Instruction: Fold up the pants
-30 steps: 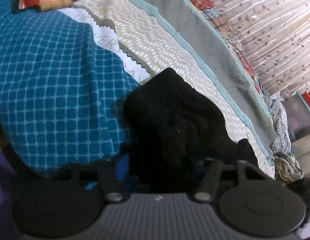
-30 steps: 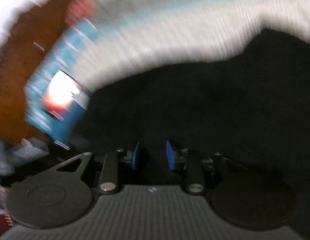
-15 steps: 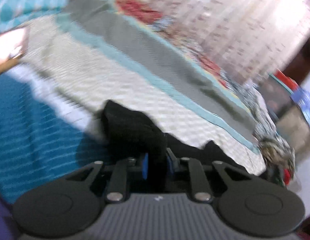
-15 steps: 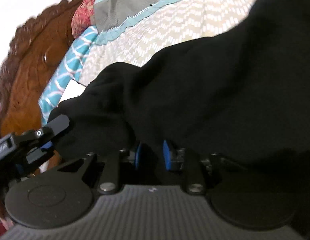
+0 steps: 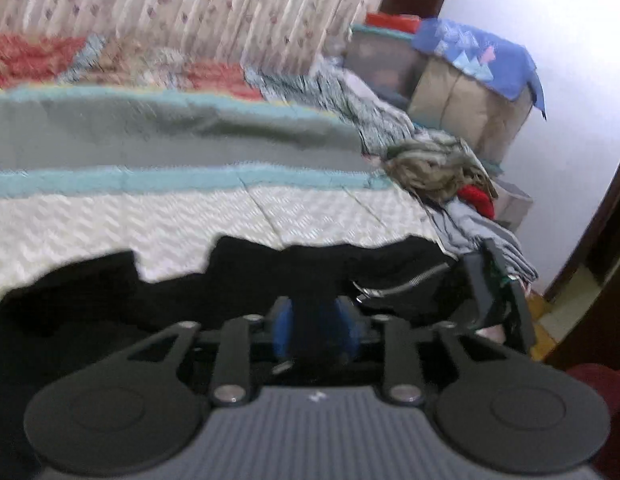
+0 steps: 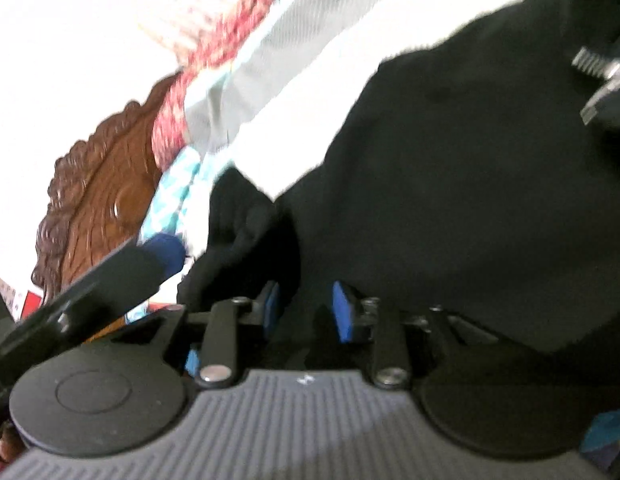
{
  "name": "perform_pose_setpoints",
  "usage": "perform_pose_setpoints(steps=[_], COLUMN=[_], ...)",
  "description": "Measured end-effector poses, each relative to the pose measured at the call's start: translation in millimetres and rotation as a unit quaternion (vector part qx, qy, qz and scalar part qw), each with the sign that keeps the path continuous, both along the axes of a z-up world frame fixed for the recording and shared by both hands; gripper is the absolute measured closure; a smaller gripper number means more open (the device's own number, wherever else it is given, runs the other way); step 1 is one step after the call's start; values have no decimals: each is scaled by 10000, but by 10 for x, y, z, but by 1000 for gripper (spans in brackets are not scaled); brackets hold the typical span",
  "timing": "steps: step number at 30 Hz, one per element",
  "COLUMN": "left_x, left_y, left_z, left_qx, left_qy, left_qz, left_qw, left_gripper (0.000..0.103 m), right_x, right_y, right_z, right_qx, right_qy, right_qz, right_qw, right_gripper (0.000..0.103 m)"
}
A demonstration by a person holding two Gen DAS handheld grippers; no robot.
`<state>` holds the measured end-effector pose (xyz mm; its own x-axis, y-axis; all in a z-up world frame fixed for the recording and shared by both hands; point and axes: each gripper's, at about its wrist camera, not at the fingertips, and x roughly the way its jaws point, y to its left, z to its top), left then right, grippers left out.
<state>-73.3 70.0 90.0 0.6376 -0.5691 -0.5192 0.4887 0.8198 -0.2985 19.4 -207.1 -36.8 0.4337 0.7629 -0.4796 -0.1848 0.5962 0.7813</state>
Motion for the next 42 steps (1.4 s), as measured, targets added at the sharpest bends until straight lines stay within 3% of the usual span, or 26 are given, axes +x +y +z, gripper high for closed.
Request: perform_pose_setpoints(steps=[3, 5, 7, 10, 13, 15, 16, 18, 20, 21, 23, 27, 29, 30, 31, 33, 35, 39, 41, 42], left_x=[-167, -226, -315, -385, -420, -351, -307, -202, -85, -50, -141, -203, -210, -218, -225, -239, -226, -135, -135, -157], left_y=[504, 838, 1272, 1752, 2038, 2081, 2037, 1978, 1919, 1939, 2026, 2082, 2086, 2090, 2104, 2126, 2123, 2004, 1962, 1972], left_z=[31, -9, -149, -418, -694, -830, -852, -883, -904, -918, -902, -929, -991, -1011, -1016, -998, -980, -863, -783, -728], left_qx=[-181, -345, -623, -1130, -1725, -2041, -2073, -1934, -1699, -1830, -2303, -2394, -2405, -2439, -2486, -2591, -2614, -2389, -2262, -2258], left_qy=[11, 205, 546, 1159, 1569, 1761, 1767, 1631, 1548, 1587, 1505, 1469, 1573, 1572, 1558, 1540, 1518, 1401, 1335, 1239], left_qz=[766, 1426, 2153, 3011, 3436, 3471, 3458, 3396, 3322, 3257, 3139, 3068, 3117, 3124, 3121, 3095, 3047, 2923, 2935, 2958], left_qw=[9969, 9890, 9730, 9398, 9097, 8983, 8979, 9059, 9148, 9139, 9087, 9094, 9057, 9046, 9036, 9019, 9032, 9153, 9192, 9199], left_gripper=[58, 53, 51, 46, 39, 32, 27, 35, 87, 89, 91, 91, 91, 91, 91, 90, 90, 90, 90, 89], right_x=[-12, 1, 26, 288, 413, 471, 526, 600, 608, 577, 373, -47, -232, -305, -370, -485, -562, -524, -452, -383], right_y=[-49, -20, 85, 325, 593, 681, 752, 910, 1086, 1204, 1427, 1848, 1999, 2054, 2100, 2149, 2230, 2593, 2654, 2635], right_z=[35, 67, 126, 239, 322, 339, 334, 286, 271, 285, 364, 335, 258, 246, 262, 296, 293, 170, 104, 106], right_qx=[59, 39, -7, -213, -483, -674, -766, -918, -1085, -1219, -1324, -1889, -2422, -2600, -2721, -2894, -3173, -3794, -3926, -3925], right_qy=[-155, -265, -405, -611, -765, -828, -848, -840, -821, -889, -1230, -1725, -2142, -2359, -2540, -2891, -3226, -3731, -3778, -3689], right_qz=[-121, -113, -43, 187, 308, 326, 320, 395, 632, 810, 1466, 2503, 2767, 2854, 2903, 2934, 3032, 3040, 2933, 2832], right_qw=[9998, 9996, 9992, 9977, 9954, 9937, 9929, 9914, 9887, 9852, 9725, 9338, 9049, 8918, 8816, 8640, 8386, 7902, 7855, 7935], right_gripper=[60, 53, 48, 38, 35, 28, 28, 29, 62, 86, 86, 81, 75, 56, 29, 15, 15, 15, 48, 60])
